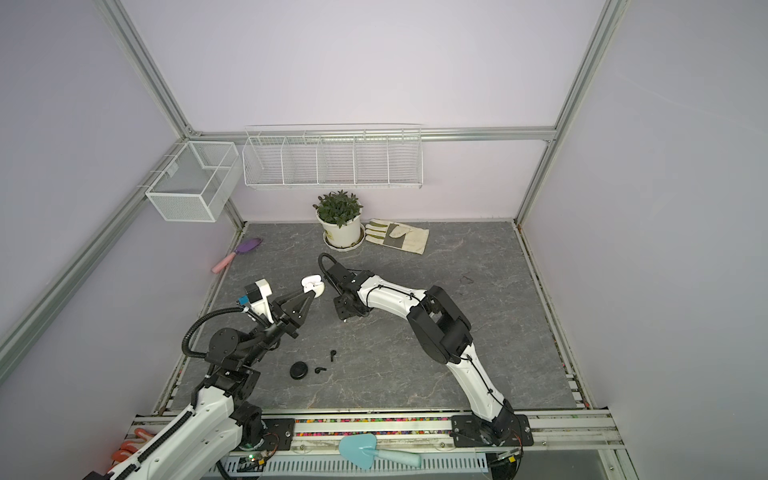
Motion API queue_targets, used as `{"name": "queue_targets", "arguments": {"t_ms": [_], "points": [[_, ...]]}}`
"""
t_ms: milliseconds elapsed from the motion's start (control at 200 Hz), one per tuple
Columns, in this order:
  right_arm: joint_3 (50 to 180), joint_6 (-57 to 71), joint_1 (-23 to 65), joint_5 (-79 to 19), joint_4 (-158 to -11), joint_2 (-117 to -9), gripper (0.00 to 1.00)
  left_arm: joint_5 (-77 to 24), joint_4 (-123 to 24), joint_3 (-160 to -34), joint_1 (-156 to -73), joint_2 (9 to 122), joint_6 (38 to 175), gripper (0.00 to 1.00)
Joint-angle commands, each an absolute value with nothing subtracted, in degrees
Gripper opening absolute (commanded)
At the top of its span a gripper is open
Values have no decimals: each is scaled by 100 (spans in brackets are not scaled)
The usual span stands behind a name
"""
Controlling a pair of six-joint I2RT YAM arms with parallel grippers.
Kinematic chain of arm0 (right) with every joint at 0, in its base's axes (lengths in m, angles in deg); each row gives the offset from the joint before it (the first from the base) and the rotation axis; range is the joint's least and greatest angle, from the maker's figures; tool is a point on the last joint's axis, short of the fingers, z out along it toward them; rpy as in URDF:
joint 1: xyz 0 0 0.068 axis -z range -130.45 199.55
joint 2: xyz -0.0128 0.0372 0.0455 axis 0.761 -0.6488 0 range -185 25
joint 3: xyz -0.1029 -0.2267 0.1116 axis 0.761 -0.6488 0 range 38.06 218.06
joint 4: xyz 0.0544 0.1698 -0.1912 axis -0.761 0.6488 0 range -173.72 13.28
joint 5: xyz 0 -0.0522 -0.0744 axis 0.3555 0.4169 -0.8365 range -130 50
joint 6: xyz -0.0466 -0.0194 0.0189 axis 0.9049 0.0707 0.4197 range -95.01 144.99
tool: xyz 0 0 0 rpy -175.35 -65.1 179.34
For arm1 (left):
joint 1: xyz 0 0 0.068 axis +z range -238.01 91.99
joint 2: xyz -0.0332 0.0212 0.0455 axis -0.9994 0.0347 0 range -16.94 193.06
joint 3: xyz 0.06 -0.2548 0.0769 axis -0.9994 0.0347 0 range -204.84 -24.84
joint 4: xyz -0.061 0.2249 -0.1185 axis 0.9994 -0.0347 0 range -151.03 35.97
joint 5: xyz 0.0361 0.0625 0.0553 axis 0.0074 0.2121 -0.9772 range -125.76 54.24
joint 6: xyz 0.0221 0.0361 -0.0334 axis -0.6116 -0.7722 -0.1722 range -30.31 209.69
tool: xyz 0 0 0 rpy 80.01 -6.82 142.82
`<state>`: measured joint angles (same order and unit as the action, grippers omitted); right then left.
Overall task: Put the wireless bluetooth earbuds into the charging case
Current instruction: 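Swing the right gripper down over the second white earbud on the table, then close the right gripper on the second white earbud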
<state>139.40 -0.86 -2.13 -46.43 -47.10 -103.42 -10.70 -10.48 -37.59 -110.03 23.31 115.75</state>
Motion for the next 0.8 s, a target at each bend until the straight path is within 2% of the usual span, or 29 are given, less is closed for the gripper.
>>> {"name": "queue_targets", "arguments": {"t_ms": [0,795], "points": [[14036,-43,-284,-4678,-4476,-10460,47,-1143,-1067,-3843,-10984,2305,11533,0],[14115,-94,-336,-4404,-4436,-10618,35,-1247,-1385,-3813,-10922,1927,11544,0]]}}
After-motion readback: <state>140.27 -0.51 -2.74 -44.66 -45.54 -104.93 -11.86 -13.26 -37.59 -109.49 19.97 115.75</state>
